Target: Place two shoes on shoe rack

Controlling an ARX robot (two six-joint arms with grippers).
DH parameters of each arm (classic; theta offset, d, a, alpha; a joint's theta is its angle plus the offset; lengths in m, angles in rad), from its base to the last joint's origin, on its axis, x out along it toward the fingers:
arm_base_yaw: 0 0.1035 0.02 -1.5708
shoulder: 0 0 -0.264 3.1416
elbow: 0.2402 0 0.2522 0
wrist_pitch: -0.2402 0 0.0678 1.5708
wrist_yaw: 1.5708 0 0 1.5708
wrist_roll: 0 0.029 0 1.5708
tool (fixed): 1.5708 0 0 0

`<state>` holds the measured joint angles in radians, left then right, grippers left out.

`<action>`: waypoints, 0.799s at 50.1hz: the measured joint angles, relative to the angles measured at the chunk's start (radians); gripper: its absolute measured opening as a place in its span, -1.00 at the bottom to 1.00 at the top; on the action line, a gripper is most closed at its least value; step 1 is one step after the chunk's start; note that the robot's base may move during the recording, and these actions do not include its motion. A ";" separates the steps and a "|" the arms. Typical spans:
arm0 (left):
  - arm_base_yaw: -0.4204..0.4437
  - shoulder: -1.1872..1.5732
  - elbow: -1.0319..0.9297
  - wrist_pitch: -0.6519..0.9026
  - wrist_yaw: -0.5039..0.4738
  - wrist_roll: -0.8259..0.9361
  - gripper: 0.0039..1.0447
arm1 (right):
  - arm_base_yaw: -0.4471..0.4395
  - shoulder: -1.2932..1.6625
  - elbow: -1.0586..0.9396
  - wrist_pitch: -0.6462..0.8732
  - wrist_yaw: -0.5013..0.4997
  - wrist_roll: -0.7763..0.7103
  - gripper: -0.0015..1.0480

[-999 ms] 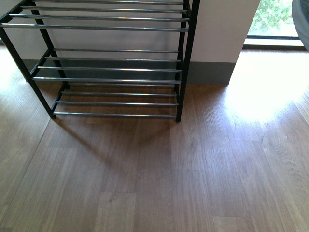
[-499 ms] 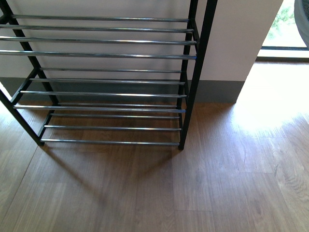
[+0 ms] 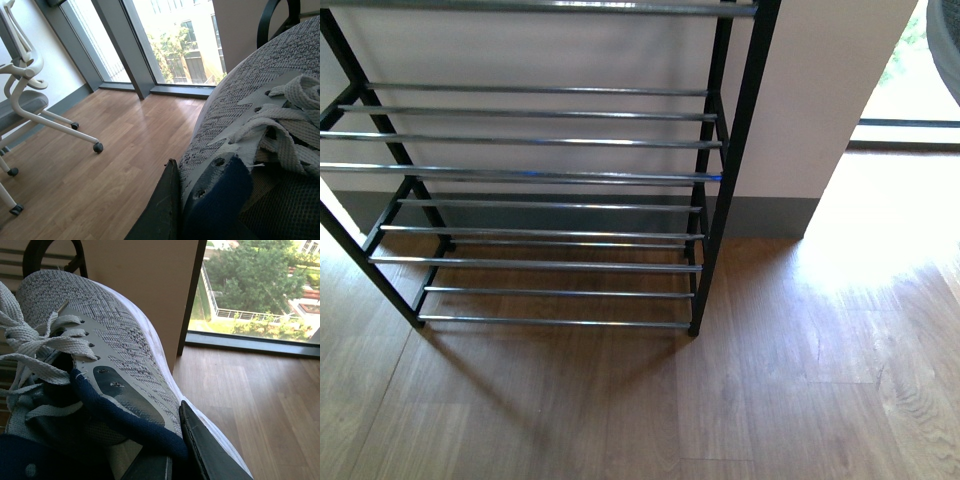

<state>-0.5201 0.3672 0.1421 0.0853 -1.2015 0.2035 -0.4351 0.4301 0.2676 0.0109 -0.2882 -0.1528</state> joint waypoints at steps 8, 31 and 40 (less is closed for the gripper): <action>0.000 0.000 0.000 0.000 0.000 0.002 -0.97 | 0.000 0.000 0.000 0.000 0.000 0.000 -0.97; 0.000 -0.001 0.000 0.000 -0.001 0.002 -0.97 | 0.000 0.000 0.000 0.000 0.000 0.000 -0.97; 0.000 -0.001 0.000 0.000 -0.002 0.002 -0.97 | 0.000 0.000 0.001 0.000 0.000 0.000 -0.97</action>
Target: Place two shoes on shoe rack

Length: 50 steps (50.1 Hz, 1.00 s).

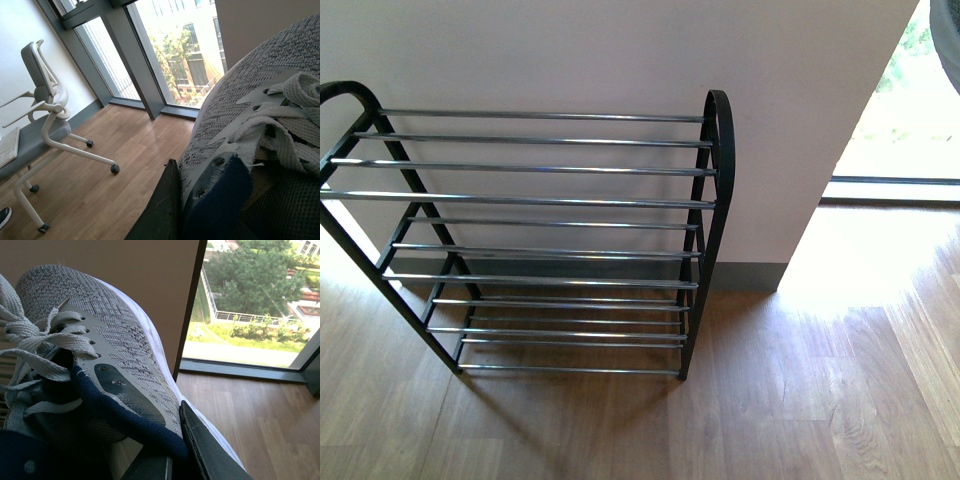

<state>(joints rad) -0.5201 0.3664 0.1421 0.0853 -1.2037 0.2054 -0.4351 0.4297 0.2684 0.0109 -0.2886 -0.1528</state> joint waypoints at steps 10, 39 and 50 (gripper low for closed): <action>0.000 0.000 0.000 0.000 0.002 0.000 -0.97 | 0.000 0.000 0.000 0.000 0.001 0.000 -0.97; 0.000 0.000 0.000 0.000 -0.001 0.000 -0.97 | -0.001 0.000 0.000 0.000 0.002 0.000 -0.97; 0.000 0.000 0.000 0.000 0.001 0.000 -0.97 | 0.000 0.000 0.000 0.000 -0.008 0.001 -0.97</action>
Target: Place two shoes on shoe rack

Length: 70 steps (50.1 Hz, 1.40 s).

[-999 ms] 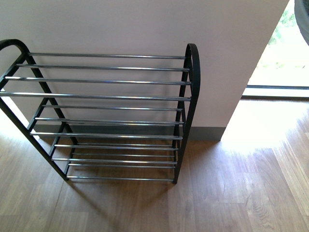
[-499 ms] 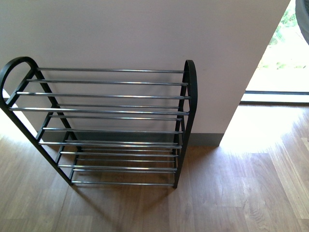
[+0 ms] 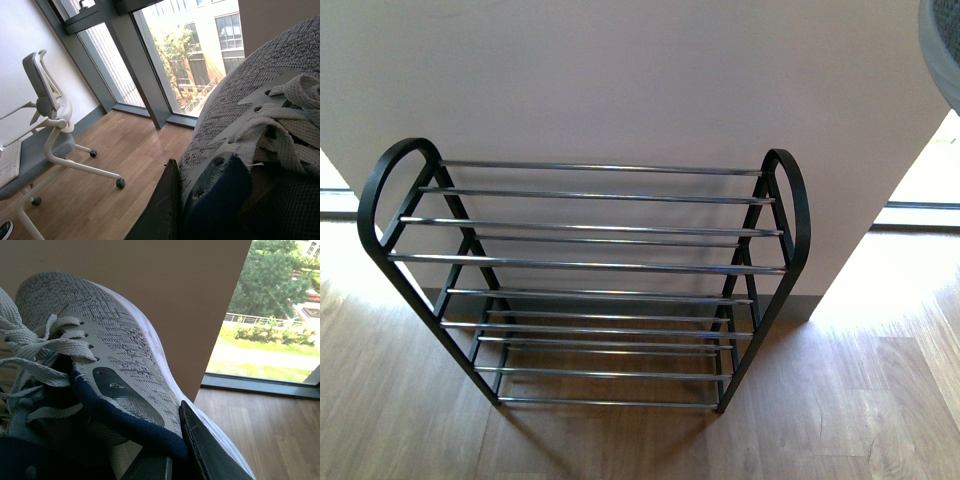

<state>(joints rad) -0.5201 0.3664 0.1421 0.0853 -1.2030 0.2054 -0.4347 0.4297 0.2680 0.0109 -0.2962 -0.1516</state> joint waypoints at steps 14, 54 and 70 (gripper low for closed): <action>0.000 0.000 0.000 0.000 -0.001 0.000 -0.97 | 0.000 -0.001 0.000 0.000 0.010 0.000 -0.97; 0.000 0.001 0.000 0.000 0.002 0.000 -0.97 | 0.575 0.806 0.517 -0.092 0.322 0.529 -0.97; 0.000 0.001 0.000 0.000 0.002 0.000 -0.97 | 0.683 1.167 0.686 -0.156 0.485 0.777 -0.97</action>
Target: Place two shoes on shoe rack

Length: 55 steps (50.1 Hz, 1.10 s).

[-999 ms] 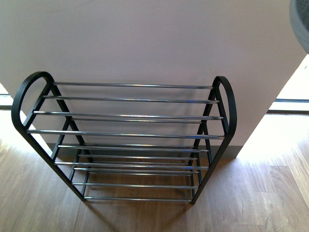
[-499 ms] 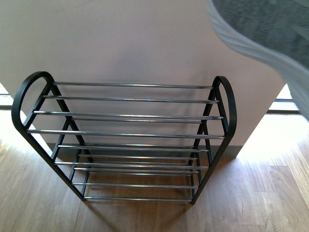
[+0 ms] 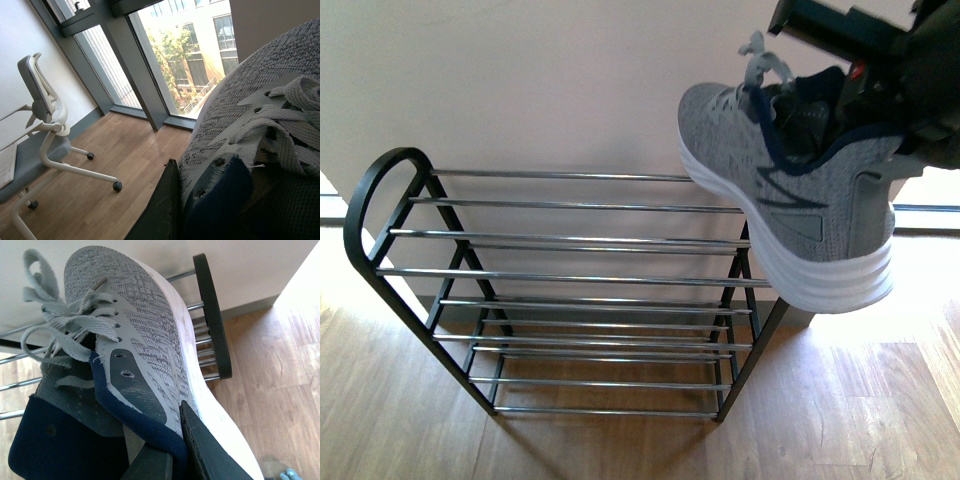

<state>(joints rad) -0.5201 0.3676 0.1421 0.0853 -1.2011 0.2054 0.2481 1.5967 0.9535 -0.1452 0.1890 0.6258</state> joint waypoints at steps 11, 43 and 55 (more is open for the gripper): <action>0.000 0.000 0.000 0.000 0.000 0.000 -0.97 | 0.074 0.197 0.111 -0.034 0.053 0.141 -0.97; 0.000 0.000 0.000 0.000 0.000 0.000 -0.97 | -0.067 0.508 0.385 -0.065 0.196 0.290 -0.97; 0.000 0.000 0.000 0.000 0.000 0.000 -0.97 | -0.071 0.565 0.410 -0.072 0.204 0.296 -0.97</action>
<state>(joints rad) -0.5201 0.3676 0.1421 0.0853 -1.2015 0.2054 0.1768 2.1616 1.3636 -0.2172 0.3927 0.9222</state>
